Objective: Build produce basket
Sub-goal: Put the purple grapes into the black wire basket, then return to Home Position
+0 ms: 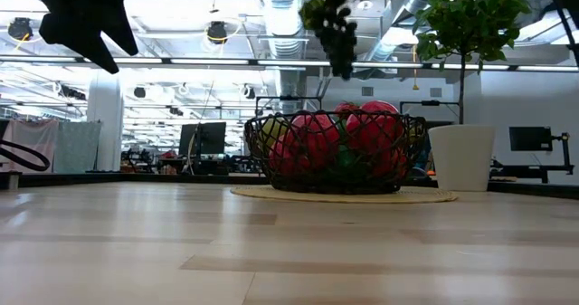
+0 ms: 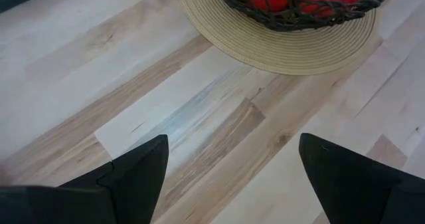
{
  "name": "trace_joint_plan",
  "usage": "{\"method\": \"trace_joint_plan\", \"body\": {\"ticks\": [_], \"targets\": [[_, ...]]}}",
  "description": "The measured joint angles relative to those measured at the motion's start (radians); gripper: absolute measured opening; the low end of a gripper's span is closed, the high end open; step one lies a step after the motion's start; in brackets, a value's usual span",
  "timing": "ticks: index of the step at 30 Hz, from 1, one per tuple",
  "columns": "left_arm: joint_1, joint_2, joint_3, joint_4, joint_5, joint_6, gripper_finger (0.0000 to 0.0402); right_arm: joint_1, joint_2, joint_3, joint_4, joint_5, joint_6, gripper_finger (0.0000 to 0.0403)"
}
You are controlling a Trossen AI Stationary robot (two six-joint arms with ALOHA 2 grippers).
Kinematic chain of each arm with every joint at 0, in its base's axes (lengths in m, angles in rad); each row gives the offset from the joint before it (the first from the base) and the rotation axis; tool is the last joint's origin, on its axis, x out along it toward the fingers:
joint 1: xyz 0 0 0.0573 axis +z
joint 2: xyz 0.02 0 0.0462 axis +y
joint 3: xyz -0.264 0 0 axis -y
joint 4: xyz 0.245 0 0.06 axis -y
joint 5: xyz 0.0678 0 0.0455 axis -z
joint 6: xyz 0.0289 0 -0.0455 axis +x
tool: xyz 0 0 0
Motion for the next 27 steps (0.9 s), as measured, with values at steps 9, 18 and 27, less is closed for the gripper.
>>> {"method": "trace_joint_plan", "body": {"ticks": [9,18,27], "targets": [[0.0,0.0,0.0,-0.002,-0.001,-0.03,0.0324,-0.076,0.139,-0.002,-0.01,-0.006,-0.036,0.0041],[0.0,0.0,0.0,-0.003,0.011,-0.045,0.0324,-0.085,0.226,-0.002,-0.098,-0.01,-0.032,0.0106],[0.0,0.0,0.0,-0.003,0.032,-0.045,0.0324,-0.079,0.167,-0.002,-0.116,-0.041,-0.023,0.0255]]}}
